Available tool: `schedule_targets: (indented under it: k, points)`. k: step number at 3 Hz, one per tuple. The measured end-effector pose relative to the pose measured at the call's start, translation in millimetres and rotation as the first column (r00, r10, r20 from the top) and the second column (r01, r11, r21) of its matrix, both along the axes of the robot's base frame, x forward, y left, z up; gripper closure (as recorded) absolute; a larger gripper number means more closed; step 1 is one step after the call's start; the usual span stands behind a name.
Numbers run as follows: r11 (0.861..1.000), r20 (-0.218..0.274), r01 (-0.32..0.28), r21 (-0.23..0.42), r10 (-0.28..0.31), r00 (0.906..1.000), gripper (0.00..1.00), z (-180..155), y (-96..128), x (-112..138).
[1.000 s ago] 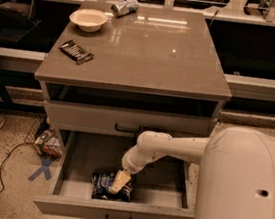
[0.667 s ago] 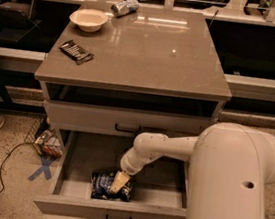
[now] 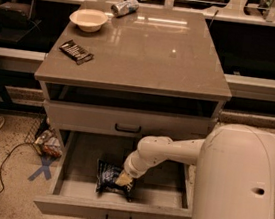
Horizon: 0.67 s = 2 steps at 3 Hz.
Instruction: Pick blue chip bag from middle drawer and place on counter
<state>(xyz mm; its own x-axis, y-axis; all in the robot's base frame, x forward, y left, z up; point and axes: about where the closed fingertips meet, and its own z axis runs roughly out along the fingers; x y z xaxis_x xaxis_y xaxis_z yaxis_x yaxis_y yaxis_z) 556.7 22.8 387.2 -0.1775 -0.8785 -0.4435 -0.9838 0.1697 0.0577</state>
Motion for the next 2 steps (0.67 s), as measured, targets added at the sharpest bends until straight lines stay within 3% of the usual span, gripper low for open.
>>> schedule_targets:
  k: [1, 2]
  points:
    - [0.999, 0.027, 0.010, 0.051, -0.012, 0.9996, 0.90, 25.8, -17.1, -7.8]
    - [0.992, 0.081, 0.035, 0.121, -0.045, 0.9956, 1.00, 62.9, -53.9, -18.7]
